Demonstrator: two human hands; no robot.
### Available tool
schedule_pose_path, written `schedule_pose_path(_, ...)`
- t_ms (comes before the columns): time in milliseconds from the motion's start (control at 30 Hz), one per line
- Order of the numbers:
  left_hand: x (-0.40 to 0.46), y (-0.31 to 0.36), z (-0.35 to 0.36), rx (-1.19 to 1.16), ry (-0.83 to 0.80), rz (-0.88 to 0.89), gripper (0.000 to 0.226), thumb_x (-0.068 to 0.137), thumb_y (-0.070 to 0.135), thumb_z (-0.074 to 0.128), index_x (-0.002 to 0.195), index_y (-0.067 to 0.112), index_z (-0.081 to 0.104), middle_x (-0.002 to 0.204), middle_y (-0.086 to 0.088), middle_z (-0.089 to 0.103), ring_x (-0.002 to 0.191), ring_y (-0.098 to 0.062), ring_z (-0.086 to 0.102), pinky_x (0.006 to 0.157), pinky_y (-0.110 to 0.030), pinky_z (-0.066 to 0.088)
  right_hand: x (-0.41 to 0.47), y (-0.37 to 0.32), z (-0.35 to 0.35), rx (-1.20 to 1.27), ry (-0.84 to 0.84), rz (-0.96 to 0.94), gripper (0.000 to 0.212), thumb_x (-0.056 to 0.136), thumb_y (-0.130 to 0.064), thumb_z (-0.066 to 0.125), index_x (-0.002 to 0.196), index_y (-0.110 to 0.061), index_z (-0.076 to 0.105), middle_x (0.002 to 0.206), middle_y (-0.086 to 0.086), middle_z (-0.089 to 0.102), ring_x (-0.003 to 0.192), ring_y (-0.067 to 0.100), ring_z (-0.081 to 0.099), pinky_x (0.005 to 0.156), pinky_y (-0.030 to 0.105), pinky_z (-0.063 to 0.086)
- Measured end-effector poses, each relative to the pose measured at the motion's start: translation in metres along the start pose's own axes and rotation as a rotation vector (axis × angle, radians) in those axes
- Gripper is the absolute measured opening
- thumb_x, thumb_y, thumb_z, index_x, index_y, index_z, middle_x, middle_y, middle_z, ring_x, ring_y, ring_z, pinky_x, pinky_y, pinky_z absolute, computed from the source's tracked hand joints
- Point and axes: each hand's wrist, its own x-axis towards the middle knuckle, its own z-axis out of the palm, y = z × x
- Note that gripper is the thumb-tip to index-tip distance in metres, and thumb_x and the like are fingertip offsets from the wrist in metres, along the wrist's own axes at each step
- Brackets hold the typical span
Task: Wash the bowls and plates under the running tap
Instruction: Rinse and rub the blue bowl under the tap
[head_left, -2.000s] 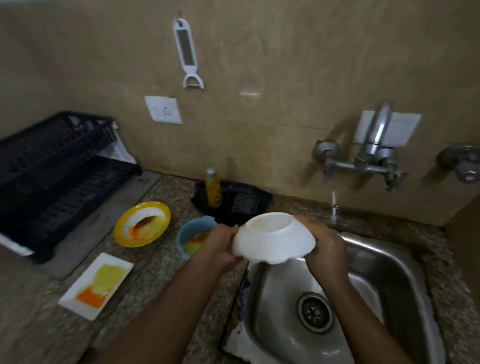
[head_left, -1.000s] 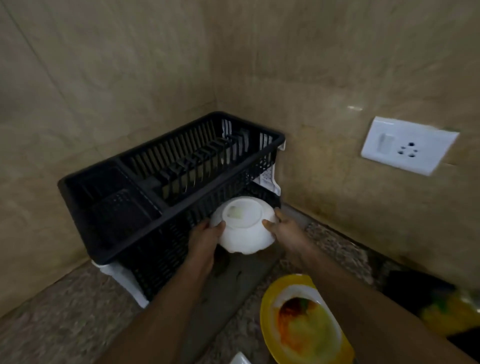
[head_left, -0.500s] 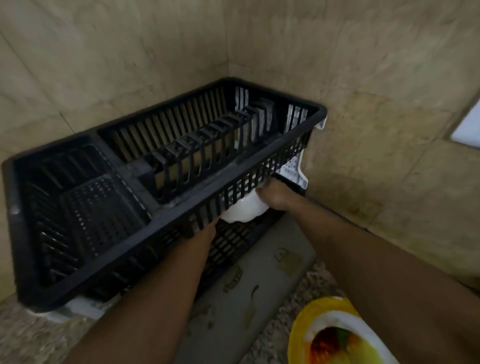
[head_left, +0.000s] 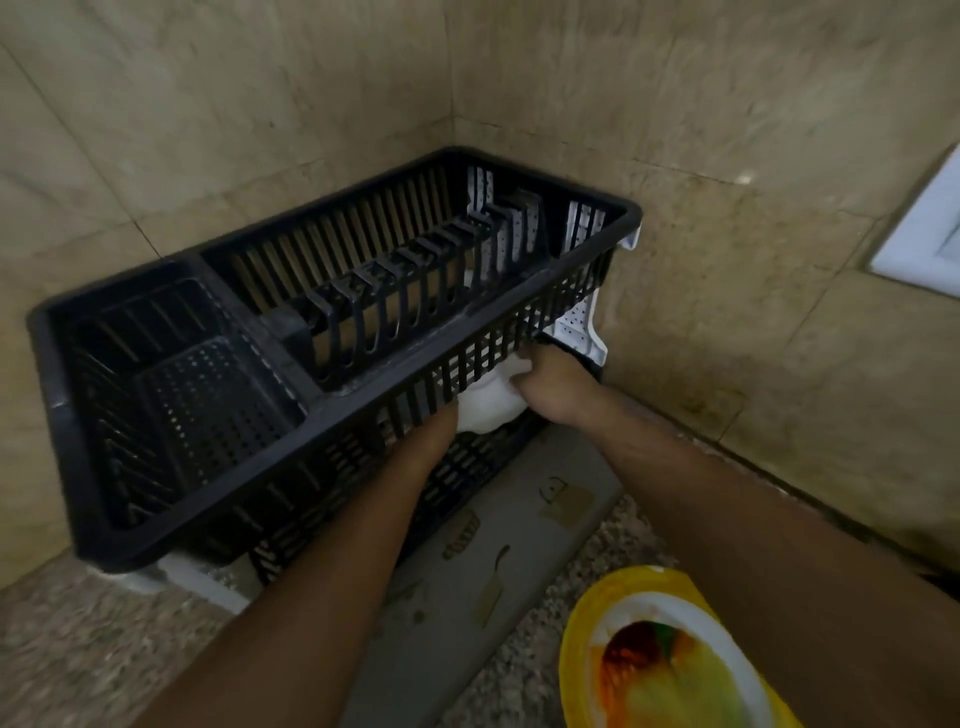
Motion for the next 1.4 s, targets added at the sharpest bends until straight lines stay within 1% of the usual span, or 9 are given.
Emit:
schedule_pose_path(100, -0.021, -0.013, 0.007, 0.087, 0.257, 0.114, 0.046, 0.098, 0.030, 0.046, 0.142, 0.014, 0.047, 0.145, -0.011, 0.048, 0.129, -0.028, 0.047, 0.111, -0.035, 0.036, -0.041, 0.006, -0.010, -0.003, 0.020, -0.025, 0.042, 0.093, -0.021, 0.054, 0.134, -0.015, 0.055, 0.139, 0.006, 0.053, 0.123, 0.022, 0.052, 0.091, 0.020, 0.037)
schedule_pose_path(233, -0.088, -0.013, 0.028, 0.139, 0.327, 0.348, 0.025, 0.089, 0.012, 0.056, 0.109, 0.006, 0.067, 0.113, -0.013, 0.067, 0.099, -0.020, 0.060, 0.092, -0.033, 0.048, -0.110, 0.014, -0.028, 0.104, 0.037, -0.040, 0.024, 0.093, -0.018, 0.055, 0.114, -0.022, 0.066, 0.120, 0.000, 0.066, 0.110, 0.018, 0.061, 0.091, 0.030, 0.049)
schedule_pose_path(600, -0.326, -0.019, 0.107, 0.006, 0.088, 0.401, 0.016, 0.087, 0.007, 0.061, 0.095, 0.016, 0.071, 0.097, -0.006, 0.073, 0.089, -0.021, 0.066, 0.080, -0.030, 0.048, -0.395, 0.063, -0.095, 0.356, 0.138, 0.105, 0.010, 0.091, -0.014, 0.063, 0.090, -0.023, 0.068, 0.086, -0.006, 0.069, 0.079, 0.006, 0.062, 0.075, 0.019, 0.048)
schedule_pose_path(767, -0.390, -0.035, 0.151, 0.068, -0.148, 0.411, 0.010, 0.093, 0.019, 0.058, 0.098, 0.026, 0.062, 0.099, 0.000, 0.067, 0.094, -0.019, 0.062, 0.082, -0.035, 0.050, -0.500, 0.119, -0.105, 0.379, 0.257, 0.321, 0.005, 0.090, -0.024, 0.065, 0.091, -0.027, 0.070, 0.092, -0.008, 0.069, 0.088, 0.010, 0.064, 0.084, 0.031, 0.051)
schedule_pose_path(933, -0.402, -0.033, 0.189, 0.062, -0.213, 0.298, 0.052, 0.096, 0.036, 0.056, 0.143, 0.022, 0.040, 0.125, 0.000, 0.058, 0.110, -0.022, 0.060, 0.085, -0.032, 0.045, -0.539, 0.165, -0.085, 0.167, 0.411, 0.513, 0.026, 0.082, -0.038, 0.063, 0.103, -0.022, 0.064, 0.105, 0.004, 0.065, 0.095, 0.023, 0.064, 0.086, 0.034, 0.050)
schedule_pose_path(1000, -0.390, -0.035, 0.204, 0.032, -0.287, 0.205, 0.078, 0.084, 0.062, 0.055, 0.147, 0.022, 0.036, 0.133, -0.003, 0.058, 0.113, -0.026, 0.062, 0.093, -0.042, 0.050, -0.538, 0.174, -0.072, 0.158, 0.386, 0.564, 0.045, 0.081, -0.046, 0.060, 0.119, -0.021, 0.059, 0.116, 0.008, 0.063, 0.102, 0.027, 0.062, 0.089, 0.038, 0.050)
schedule_pose_path(1067, -0.372, -0.043, 0.219, 0.014, -0.324, 0.164, 0.096, 0.068, 0.078, 0.049, 0.144, 0.021, 0.041, 0.134, -0.010, 0.058, 0.114, -0.030, 0.062, 0.095, -0.052, 0.051, -0.533, 0.176, -0.062, 0.164, 0.348, 0.581, 0.036, 0.088, -0.045, 0.056, 0.115, -0.022, 0.060, 0.111, 0.005, 0.067, 0.101, 0.029, 0.063, 0.081, 0.036, 0.049)
schedule_pose_path(1200, -0.361, -0.041, 0.234, 0.064, -0.363, 0.200, 0.053, 0.085, 0.052, 0.052, 0.122, 0.014, 0.061, 0.105, -0.014, 0.068, 0.096, -0.032, 0.067, 0.086, -0.053, 0.055, -0.524, 0.186, -0.043, 0.158, 0.326, 0.619, 0.031, 0.090, -0.052, 0.049, 0.088, -0.025, 0.063, 0.081, 0.000, 0.068, 0.078, 0.025, 0.066, 0.070, 0.040, 0.055)
schedule_pose_path(1400, -0.364, -0.033, 0.230, 0.173, -0.337, 0.273, 0.025, 0.091, 0.033, 0.057, 0.097, 0.012, 0.071, 0.087, -0.011, 0.071, 0.082, -0.028, 0.066, 0.074, -0.039, 0.054, -0.528, 0.193, -0.038, 0.200, 0.370, 0.624, 0.039, 0.085, -0.054, 0.053, 0.073, -0.020, 0.067, 0.063, 0.002, 0.068, 0.057, 0.021, 0.067, 0.060, 0.047, 0.058)
